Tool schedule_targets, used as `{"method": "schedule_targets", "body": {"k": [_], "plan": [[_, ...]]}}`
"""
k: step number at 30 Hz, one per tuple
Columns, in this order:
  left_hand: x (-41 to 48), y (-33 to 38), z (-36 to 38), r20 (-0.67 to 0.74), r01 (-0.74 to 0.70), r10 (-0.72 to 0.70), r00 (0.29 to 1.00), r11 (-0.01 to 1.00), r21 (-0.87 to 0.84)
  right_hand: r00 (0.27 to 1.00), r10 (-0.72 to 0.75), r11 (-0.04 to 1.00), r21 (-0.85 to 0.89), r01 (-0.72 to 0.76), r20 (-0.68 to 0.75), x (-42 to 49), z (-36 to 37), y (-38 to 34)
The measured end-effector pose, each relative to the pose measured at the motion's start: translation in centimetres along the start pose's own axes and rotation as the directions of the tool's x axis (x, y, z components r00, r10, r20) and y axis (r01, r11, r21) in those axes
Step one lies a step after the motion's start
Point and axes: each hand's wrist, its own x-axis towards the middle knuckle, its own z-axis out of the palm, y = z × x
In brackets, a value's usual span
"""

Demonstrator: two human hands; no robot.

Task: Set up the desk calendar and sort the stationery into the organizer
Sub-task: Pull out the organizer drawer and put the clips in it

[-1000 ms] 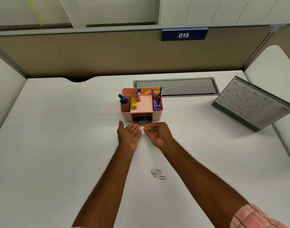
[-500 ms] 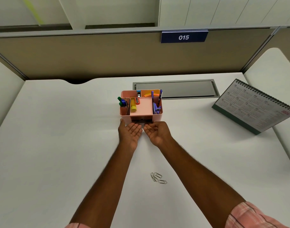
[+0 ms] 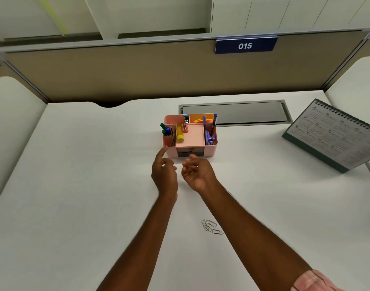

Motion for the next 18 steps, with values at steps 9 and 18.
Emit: {"method": "schedule_targets", "body": {"k": [9,18], "plan": [[1.1,-0.3,-0.3,0.267,-0.363,0.255,0.93,0.763,0.535,1.0,-0.028,0.999,0.02,0.028,-0.003,0.1,1.1,0.8],[0.8,0.2,-0.6,0.277,-0.346,0.213,0.937,0.674,0.653,0.999,-0.03,0.993,0.111,0.028,0.019,1.1,1.4,1.3]]}}
